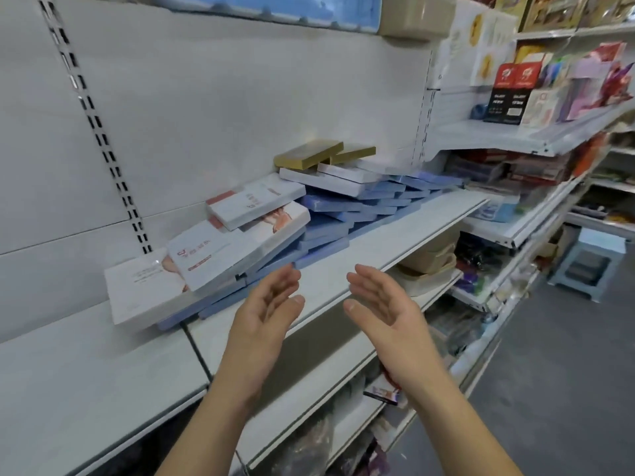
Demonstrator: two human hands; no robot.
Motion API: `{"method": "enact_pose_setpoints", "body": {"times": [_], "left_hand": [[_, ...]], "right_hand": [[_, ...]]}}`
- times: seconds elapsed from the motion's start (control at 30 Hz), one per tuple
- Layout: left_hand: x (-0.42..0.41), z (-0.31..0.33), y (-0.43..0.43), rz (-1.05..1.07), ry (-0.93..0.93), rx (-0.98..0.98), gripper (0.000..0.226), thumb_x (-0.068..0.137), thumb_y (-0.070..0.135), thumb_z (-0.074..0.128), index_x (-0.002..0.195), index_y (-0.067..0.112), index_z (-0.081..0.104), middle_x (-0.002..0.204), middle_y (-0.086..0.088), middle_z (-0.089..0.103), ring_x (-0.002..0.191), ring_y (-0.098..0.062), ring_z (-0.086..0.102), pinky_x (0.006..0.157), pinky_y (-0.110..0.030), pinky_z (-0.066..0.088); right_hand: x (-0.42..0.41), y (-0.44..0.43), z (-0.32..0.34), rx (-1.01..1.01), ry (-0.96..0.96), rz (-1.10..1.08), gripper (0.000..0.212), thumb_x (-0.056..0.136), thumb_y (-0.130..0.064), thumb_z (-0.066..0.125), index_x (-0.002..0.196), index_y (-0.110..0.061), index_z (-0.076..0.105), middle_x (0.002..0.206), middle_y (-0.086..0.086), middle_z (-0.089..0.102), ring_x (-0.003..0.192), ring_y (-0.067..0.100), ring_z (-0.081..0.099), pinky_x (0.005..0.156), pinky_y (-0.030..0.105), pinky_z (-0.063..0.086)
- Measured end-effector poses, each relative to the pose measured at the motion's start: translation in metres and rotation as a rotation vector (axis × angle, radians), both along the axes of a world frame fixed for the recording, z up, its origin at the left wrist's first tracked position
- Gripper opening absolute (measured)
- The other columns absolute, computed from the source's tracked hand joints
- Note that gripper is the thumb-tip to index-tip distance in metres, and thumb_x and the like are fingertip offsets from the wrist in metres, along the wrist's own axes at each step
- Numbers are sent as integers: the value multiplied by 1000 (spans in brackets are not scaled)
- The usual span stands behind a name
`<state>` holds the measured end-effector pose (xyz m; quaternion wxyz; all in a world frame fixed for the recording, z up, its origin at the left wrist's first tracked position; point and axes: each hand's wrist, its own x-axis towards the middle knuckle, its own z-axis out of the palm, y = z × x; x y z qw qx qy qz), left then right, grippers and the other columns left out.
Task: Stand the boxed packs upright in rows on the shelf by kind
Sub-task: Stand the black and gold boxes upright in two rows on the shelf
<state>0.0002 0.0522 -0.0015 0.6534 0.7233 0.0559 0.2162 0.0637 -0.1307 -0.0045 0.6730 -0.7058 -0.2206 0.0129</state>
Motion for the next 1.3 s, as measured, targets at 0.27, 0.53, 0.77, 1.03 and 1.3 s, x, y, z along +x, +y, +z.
{"method": "enact_pose_setpoints", "body": {"times": [0.27,0.53,0.77,1.03,1.3], "left_hand": [[58,26,-30,188,44,165,45,96,33,65,140,42,57,130,31,65,121,12,58,92,-4,46],[136,78,-1,241,-4,233,48,97,40,61,144,46,51,129,37,59,108,27,54,70,2,45],[224,129,39,300,1,370,50,99,36,62,148,35,51,142,18,59,117,6,56,89,-12,35],[293,133,78,321,257,599,56,100,41,56,153,27,45,155,4,49,136,-15,49,101,-28,35],[323,148,80,319,477,867,74,94,64,57,156,27,39,149,1,57,132,-21,54,105,-34,41]], "right_hand": [[107,-25,25,6,0,135,47,93,-26,73,135,-36,57,126,-20,68,119,-5,61,97,21,50],[208,-3,71,-6,-101,118,44,93,-30,71,135,-35,59,124,-21,70,114,-6,64,90,13,50],[288,15,120,-154,-98,14,23,94,-35,68,117,-36,69,103,-19,74,93,-7,67,67,8,51],[347,30,137,-246,161,135,47,96,-39,65,138,-21,55,114,5,69,89,19,75,78,34,63],[378,51,151,-443,56,231,28,97,-44,61,118,-26,59,106,8,66,54,18,71,44,26,53]]}}
